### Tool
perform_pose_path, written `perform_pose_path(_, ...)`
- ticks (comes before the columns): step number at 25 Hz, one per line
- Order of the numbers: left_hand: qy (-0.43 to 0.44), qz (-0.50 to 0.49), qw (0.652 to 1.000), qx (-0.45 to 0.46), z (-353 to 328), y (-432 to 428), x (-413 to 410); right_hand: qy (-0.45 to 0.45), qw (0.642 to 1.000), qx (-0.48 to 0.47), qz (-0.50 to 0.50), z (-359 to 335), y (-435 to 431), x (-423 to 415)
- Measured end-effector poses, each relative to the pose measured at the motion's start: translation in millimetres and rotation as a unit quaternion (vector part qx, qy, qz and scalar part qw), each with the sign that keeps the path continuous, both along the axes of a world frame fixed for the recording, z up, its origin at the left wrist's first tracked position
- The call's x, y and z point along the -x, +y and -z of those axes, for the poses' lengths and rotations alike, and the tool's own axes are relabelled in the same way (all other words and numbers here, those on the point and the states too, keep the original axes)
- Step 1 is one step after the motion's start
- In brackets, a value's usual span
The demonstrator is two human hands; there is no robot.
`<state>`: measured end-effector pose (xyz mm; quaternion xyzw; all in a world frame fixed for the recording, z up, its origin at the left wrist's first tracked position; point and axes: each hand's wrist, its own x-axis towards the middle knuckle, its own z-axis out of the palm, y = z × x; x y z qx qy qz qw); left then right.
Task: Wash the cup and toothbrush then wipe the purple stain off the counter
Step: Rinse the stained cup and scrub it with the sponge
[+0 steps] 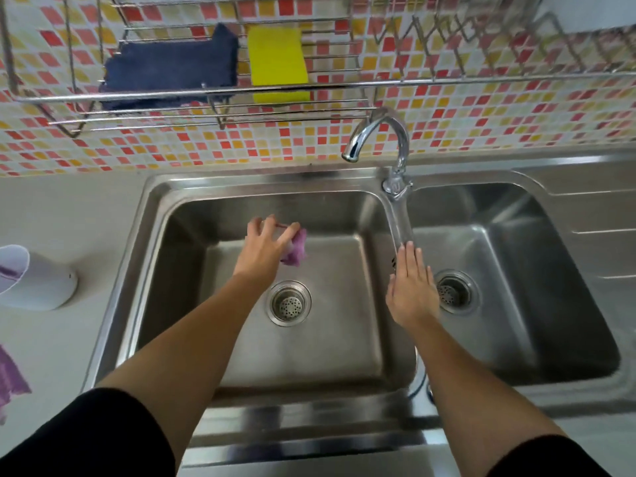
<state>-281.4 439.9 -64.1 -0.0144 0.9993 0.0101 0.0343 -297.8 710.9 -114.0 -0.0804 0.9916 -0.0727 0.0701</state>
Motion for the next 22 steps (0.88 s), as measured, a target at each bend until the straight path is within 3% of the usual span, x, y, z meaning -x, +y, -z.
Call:
perform_pose_path(11, 0.024, 0.166, 0.969, 0.179, -34.6, 12.7, 42.8, -0.005, 1.000, 0.023, 0.001, 6.9, 2.3, 2.6)
perform_pose_path(13, 0.015, 0.166, 0.970, 0.175, -37.6, 15.4, 43.4, -0.004, 1.000, 0.021, -0.001, 7.7, 2.8, 3.8)
perform_pose_path(15, 0.031, 0.103, 0.993, 0.047, -29.6, 16.0, 39.9, 0.003, 0.999, 0.038, -0.006, 7.9, 3.9, 2.8)
perform_pose_path(17, 0.015, -0.040, 0.985, -0.170, -18.9, 17.2, 35.2, 0.022, 0.996, 0.086, 0.011, 3.6, 2.8, 0.8)
perform_pose_path(19, -0.021, -0.164, 0.911, -0.378, -10.8, 24.0, 29.7, 0.024, 0.987, 0.153, 0.035, -3.9, 1.2, 9.9)
perform_pose_path(22, -0.040, -0.189, 0.780, -0.595, -8.0, 39.0, 22.5, 0.015, 0.975, 0.216, 0.049, -21.8, -3.0, 50.2)
